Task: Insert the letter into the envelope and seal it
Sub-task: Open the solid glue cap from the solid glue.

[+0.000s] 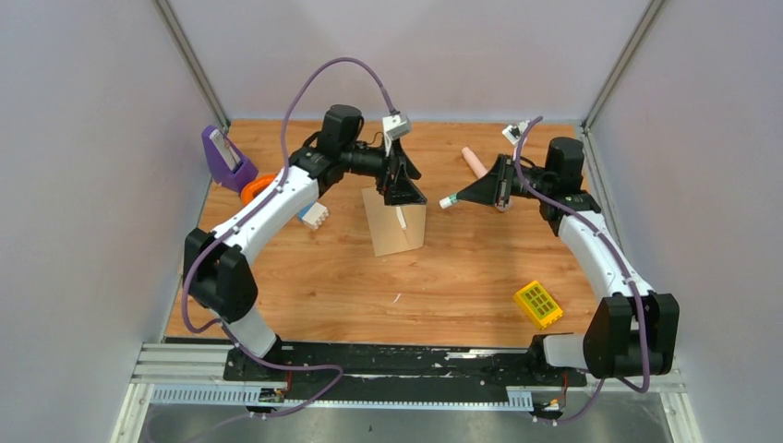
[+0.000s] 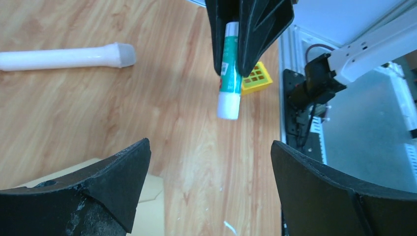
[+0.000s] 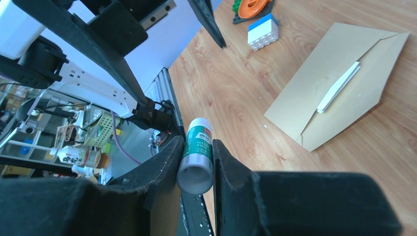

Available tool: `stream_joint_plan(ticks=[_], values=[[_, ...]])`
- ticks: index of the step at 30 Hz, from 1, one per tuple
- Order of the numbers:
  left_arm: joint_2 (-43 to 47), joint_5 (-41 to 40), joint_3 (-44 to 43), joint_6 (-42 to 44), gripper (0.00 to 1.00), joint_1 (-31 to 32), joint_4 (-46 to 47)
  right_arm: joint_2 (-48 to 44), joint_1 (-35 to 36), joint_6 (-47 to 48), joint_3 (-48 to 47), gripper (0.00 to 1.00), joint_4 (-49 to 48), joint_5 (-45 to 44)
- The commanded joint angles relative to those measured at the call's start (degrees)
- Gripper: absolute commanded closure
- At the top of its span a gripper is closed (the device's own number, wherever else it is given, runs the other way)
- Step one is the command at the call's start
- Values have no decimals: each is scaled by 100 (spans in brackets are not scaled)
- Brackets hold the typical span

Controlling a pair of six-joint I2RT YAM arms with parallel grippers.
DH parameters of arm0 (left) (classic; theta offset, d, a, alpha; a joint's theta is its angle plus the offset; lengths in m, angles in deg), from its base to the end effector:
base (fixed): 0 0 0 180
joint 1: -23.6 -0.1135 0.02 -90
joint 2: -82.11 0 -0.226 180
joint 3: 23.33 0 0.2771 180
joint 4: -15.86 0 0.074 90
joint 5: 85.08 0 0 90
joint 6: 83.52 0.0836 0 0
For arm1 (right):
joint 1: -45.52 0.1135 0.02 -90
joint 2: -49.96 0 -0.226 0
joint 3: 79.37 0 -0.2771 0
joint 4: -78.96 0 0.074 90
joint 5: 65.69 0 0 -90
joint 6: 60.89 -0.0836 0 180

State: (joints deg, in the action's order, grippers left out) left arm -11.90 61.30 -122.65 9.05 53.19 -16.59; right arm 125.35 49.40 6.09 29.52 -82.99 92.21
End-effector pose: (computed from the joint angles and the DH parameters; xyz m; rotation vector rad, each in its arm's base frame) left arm 0.3298 -0.2673 0.3097 1.1512 1.6929 -1.2916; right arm 0.3309 0.1001 0.2714 -0.4996 1.9018 1.4530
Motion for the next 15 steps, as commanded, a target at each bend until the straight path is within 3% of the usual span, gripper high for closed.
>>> stream_joint_plan(ticks=[1,10,15], values=[[-307,376,-26,-860,0,342,757,-166,-27,-588,189,100,-907,366],[-587,404,-258,-720,0,680,521,-126,-19,-587,216,100,-966,470],[-662,553,-242,-853,13,708,655,-7,-19,-632,226,100,-1009,533]])
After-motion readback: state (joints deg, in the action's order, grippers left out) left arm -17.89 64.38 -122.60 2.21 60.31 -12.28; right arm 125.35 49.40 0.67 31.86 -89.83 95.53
